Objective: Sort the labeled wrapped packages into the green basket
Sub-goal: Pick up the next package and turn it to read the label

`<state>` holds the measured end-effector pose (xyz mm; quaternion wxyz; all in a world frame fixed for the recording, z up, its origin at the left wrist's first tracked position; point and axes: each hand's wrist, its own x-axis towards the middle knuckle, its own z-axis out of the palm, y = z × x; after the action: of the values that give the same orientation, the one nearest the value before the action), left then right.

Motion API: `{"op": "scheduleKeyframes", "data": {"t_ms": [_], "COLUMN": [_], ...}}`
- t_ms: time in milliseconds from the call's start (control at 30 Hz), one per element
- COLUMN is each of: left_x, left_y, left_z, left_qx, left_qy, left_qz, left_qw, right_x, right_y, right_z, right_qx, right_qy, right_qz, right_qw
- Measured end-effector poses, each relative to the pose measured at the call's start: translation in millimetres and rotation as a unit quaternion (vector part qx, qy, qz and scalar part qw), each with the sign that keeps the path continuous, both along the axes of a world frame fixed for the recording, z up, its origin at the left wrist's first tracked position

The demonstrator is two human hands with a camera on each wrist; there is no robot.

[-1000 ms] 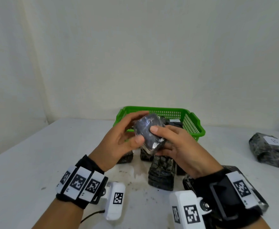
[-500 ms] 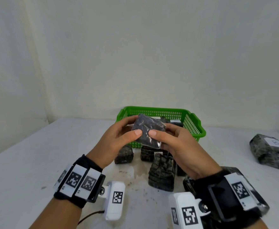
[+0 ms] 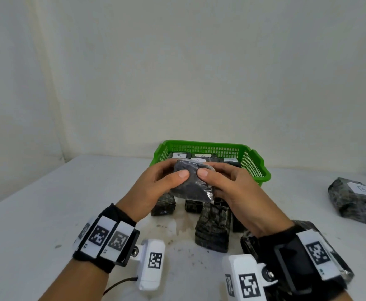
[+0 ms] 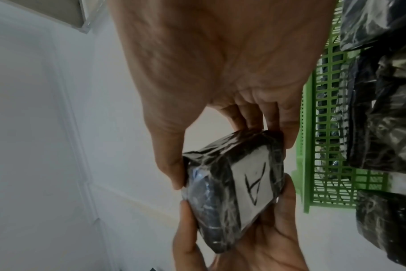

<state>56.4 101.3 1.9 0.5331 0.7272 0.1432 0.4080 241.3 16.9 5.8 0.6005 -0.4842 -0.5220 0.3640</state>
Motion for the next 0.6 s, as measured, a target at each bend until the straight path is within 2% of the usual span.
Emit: {"op": "scheduleKeyframes", "data": {"t_ms": [67,200,267,433,600], "left_x": [-0.5,-0.8,-1.5,-1.1,-6.2], "left_y": [1.9,0.8,-1.0,2.7,2.3], "left_z": [0.4,-0.1,-0.2,0.6,1.4], "left_qx": [-0.005,0.0,-0.001,0.019,0.012], "left_qy": [0.002,-0.001,-0.003,-0.007,-0.023], "left_qz": [0.012,-0.001,-0.017,0.019,-0.029], "left_qw": [1.0,1.0,1.0,1.0,0.999], "right_x": [-2.8,-2.0,1.0,-1.0,-4.2], "right_y": [-1.6,-3.9,-5.2,-4.1,-4.2], "right_z": [-0.8,-0.4,1.9,2.2,0.5], "right_qx": [-0.006,-0.001,0.001,-0.006,0.009], "right_qy": [-0.022,-0.055,-0.052,-0.031,-0.006], "right_qz": [0.018,-0.007,-0.002,0.034,0.031], "right_qw": [1.0,0.998,0.999,0.999,0.999]}}
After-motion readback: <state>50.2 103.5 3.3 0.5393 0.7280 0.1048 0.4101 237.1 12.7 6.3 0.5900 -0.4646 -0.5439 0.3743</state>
